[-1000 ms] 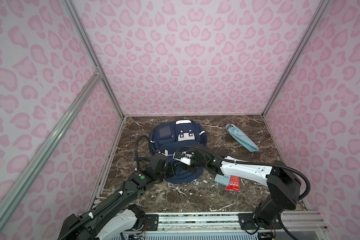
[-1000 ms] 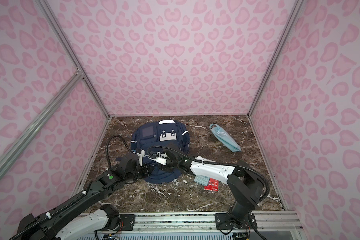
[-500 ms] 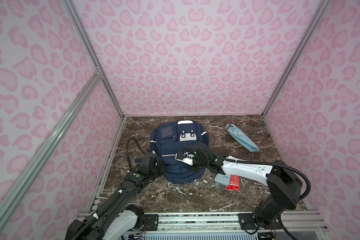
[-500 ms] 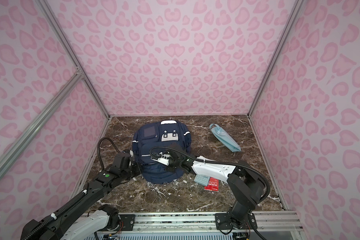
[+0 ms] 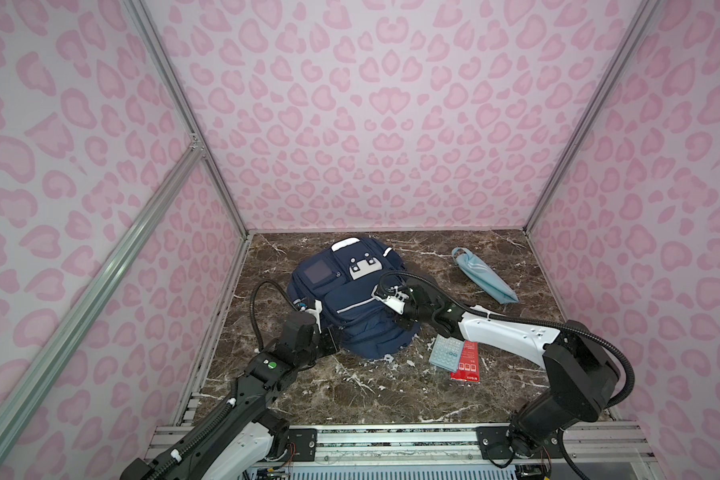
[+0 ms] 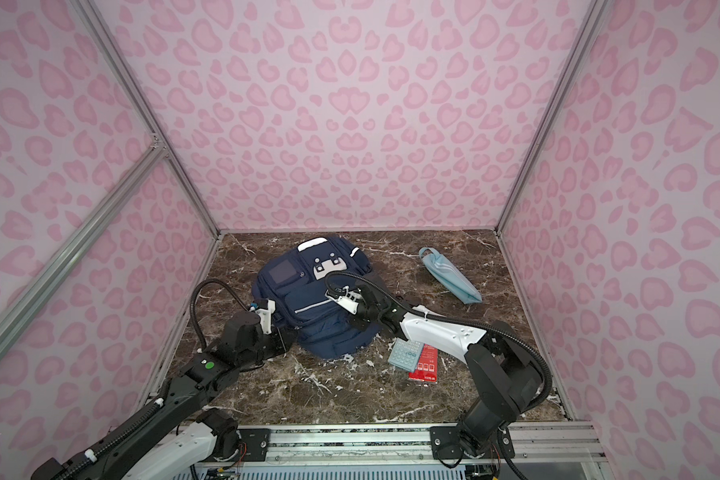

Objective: Pack the student bag

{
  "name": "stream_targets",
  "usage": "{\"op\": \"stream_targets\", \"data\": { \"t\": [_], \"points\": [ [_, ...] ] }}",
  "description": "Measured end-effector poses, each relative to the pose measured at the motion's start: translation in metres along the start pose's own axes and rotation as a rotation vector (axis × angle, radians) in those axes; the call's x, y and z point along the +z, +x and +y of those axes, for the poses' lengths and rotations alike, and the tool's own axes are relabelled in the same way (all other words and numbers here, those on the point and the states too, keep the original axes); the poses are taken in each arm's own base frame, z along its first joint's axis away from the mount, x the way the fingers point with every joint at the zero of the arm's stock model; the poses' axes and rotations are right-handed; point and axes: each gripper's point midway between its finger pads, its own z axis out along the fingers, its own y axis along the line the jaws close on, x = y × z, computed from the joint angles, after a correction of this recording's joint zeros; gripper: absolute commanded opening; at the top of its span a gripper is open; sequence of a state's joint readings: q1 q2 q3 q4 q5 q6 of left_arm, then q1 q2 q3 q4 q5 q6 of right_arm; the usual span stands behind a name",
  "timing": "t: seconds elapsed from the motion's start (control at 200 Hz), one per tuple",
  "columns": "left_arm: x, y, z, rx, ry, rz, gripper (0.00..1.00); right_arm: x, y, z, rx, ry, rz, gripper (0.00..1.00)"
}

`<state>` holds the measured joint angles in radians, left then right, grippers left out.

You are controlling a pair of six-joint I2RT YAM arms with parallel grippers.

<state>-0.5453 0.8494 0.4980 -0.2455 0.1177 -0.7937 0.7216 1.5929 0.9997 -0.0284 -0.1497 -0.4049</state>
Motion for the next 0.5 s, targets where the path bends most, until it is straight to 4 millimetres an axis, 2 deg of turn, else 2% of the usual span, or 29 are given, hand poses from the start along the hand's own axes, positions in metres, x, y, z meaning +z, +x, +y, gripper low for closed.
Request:
{"op": "stream_targets", "data": {
  "t": [0.02, 0.04, 0.09, 0.225, 0.375, 0.445, 0.5],
  "points": [
    [0.002, 0.003, 0.0, -0.002, -0.006, 0.009, 0.03, -0.003, 0.001, -0.004, 0.009, 0.017, 0.003, 0.71],
    [0.003, 0.006, -0.001, -0.006, -0.009, 0.018, 0.03, -0.006, 0.001, -0.007, 0.022, 0.035, 0.002, 0.82],
    [0.007, 0.013, -0.002, -0.006, -0.014, 0.042, 0.03, -0.014, -0.003, -0.006, 0.041, 0.05, -0.014, 0.84],
    [0.011, 0.015, -0.003, -0.014, -0.033, 0.057, 0.03, -0.026, -0.026, 0.037, -0.02, -0.039, -0.094, 0.77],
    [0.008, 0.01, -0.007, -0.012, -0.028, 0.044, 0.03, -0.015, -0.036, 0.087, -0.112, -0.141, -0.11, 0.71],
    [0.007, 0.009, -0.008, -0.013, -0.027, 0.037, 0.03, -0.004, -0.037, 0.099, -0.126, -0.164, -0.101, 0.61],
    [0.006, 0.008, -0.008, -0.013, -0.027, 0.035, 0.03, 0.005, -0.039, 0.099, -0.128, -0.159, -0.091, 0.45]
  ]
}}
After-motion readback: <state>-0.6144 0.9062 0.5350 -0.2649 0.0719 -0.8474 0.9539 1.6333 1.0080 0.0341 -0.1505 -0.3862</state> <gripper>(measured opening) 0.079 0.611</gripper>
